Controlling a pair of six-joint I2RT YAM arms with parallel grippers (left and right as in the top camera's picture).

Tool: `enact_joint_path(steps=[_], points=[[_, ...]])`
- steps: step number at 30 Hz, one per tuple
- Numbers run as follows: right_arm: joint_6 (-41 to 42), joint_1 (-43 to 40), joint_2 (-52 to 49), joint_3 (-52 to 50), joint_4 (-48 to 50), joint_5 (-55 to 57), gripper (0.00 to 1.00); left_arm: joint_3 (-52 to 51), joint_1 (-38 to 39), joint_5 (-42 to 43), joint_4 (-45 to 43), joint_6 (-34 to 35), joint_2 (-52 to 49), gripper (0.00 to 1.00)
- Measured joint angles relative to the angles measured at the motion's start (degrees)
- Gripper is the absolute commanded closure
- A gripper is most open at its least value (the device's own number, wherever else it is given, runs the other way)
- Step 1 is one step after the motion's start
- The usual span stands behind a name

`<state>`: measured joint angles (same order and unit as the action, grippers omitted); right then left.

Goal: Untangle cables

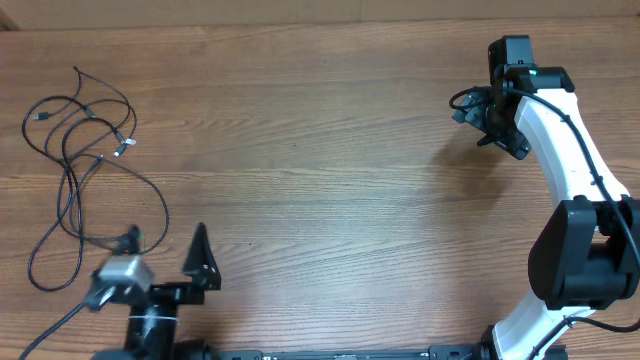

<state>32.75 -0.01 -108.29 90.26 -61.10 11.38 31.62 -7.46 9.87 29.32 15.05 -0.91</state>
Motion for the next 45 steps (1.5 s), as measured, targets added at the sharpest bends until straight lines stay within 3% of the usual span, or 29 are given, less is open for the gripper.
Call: enact_joint_path(steps=[4, 9, 23, 45], points=[[0.0, 0.0, 0.02, 0.0, 0.02, 0.0, 0.0, -0.85, 0.0, 0.0, -15.96, 0.0, 0.04, 0.0], [-0.02, 0.02, 0.0, 0.0, 0.04, -0.02, 0.0, -3.78, 0.0, 0.0, -24.65, 0.02, 0.13, 0.0], [-0.02, 0.0, 0.0, 0.0, 0.02, -0.02, 0.0, -13.6, 0.0, 0.0, -29.38, 0.0, 0.15, 0.01], [-0.04, 0.0, 0.0, 0.0, 0.0, -0.02, 0.0, -30.32, 3.34, 0.0, -28.55, 0.0, 0.15, 0.0]])
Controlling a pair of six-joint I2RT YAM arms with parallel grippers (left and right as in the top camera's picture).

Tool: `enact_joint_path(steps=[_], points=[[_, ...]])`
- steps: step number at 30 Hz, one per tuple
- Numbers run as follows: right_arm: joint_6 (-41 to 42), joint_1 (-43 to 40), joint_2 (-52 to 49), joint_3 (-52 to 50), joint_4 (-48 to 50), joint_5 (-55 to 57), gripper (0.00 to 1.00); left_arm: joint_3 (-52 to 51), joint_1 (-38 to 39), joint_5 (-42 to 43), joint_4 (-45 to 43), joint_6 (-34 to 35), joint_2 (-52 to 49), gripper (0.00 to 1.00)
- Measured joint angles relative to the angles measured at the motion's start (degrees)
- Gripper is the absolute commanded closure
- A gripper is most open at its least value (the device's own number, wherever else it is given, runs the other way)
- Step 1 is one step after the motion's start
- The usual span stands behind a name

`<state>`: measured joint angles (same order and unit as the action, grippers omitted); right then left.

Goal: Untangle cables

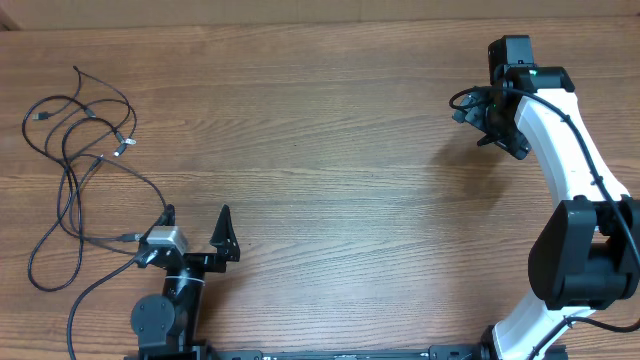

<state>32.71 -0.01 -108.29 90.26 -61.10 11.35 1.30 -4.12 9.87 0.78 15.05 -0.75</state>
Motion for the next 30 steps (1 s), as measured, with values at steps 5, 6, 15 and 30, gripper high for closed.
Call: enact_joint_path(steps=[5, 6, 15, 30], points=[[0.04, 0.0, 0.0, 0.0, 0.0, 0.0, 0.0, -0.63, 0.17, 0.0, 2.29, 0.0, 0.0, 0.0], [0.07, 0.0, 0.0, 0.0, 0.0, 0.02, 0.0, -0.66, 0.24, 0.0, 2.71, 0.0, 0.0, 0.0], [0.04, 0.02, 0.0, 0.0, 0.0, 0.0, 0.0, -0.68, 0.31, 0.0, 2.78, 0.0, 0.0, 0.01], [0.02, 0.02, 0.0, 0.0, 0.04, 0.0, 0.0, -0.68, 0.28, 0.0, 2.78, 0.0, 0.0, 0.0]])
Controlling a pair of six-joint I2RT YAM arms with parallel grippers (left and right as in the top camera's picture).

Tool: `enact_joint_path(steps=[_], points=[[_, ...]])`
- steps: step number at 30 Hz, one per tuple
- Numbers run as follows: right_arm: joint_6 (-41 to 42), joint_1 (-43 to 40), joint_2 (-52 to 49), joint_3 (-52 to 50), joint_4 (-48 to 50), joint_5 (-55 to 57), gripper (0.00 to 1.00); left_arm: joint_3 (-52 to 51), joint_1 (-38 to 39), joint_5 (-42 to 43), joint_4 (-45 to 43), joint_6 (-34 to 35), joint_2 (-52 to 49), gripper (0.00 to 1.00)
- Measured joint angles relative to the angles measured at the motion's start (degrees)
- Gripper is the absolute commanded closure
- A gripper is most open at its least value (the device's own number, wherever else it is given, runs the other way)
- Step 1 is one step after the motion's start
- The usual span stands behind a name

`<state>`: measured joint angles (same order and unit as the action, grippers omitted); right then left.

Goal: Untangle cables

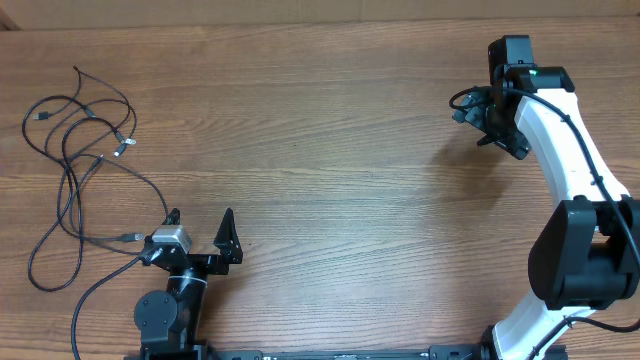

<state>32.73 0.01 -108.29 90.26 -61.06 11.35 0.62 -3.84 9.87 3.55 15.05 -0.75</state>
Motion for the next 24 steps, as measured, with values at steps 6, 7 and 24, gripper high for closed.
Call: enact_joint_path(steps=[6, 7, 24], points=[[0.04, 0.0, 0.0, 0.0, 0.0, 0.0, 0.0, 0.0, 0.0, 0.0, 0.0, 0.0, 0.0, 0.0], [0.02, 0.0, 0.0, 0.0, -0.04, 0.0, 0.0, 0.0, 0.0, 0.0, 0.0, 0.0, 0.0, 0.0], [0.0, 0.0, 0.0, 0.0, -0.02, 0.02, 0.0, 0.0, 0.0, -6.99, 0.74, -0.96, 0.0, 0.01]])
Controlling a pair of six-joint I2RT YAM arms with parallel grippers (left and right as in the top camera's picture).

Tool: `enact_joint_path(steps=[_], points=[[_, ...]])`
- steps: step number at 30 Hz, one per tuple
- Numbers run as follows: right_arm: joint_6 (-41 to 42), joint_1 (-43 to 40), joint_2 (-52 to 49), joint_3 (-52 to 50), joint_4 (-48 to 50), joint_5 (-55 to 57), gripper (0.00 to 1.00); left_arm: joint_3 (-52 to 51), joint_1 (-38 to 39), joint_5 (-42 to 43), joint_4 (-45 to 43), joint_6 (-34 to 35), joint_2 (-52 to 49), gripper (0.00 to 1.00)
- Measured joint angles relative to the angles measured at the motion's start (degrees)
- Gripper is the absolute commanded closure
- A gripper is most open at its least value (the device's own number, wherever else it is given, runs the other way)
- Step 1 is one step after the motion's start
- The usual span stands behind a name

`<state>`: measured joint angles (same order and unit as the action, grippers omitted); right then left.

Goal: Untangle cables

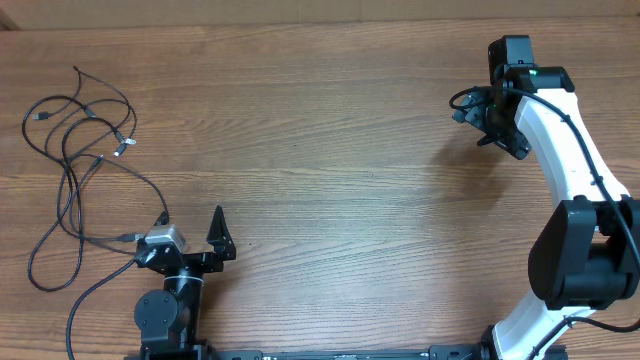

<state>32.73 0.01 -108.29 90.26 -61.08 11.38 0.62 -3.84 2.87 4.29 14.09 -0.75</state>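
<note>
A tangle of thin black cables [78, 150] lies on the wooden table [320, 190] at the far left. Small connectors show at its ends, one of them [128, 237] close to my left arm. My left gripper [189, 222] stands open near the front edge, just right of the tangle. Its left finger [161, 218] sits at the lowest outer curve of a cable, and nothing lies between the fingers. My right gripper [488, 128] hovers far off at the back right, apparently open and with nothing in it.
The white right arm [565, 160] reaches along the right side from its base at the front right. The left arm's base [165, 315] sits at the front edge, its own lead trailing off to the front left. Brown board borders the table's back edge.
My left gripper has shifted slightly to the left, toward the cable's outer curve, still open. The cables and the right arm have not moved.
At first my left gripper was low at the front edge, open, beside the tangle's nearest connector. Then it stood further right and further in, open. It has since edged back left. The cables have lain unchanged and the right arm has stayed still throughout.
</note>
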Motion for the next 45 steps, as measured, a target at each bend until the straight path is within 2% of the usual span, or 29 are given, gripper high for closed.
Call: enact_joint_path(steps=[13, 45], points=[[0.0, -0.02, 0.0, 0.0, 0.0, -0.02, 0.0, 0.0, 0.0, -3.78, 0.09, -5.55, 0.0, 0.01], [0.02, -0.02, 0.0, 0.0, 0.0, -0.02, 0.0, 0.0, 0.11, -4.04, 0.13, -5.77, 0.0, 0.0]])
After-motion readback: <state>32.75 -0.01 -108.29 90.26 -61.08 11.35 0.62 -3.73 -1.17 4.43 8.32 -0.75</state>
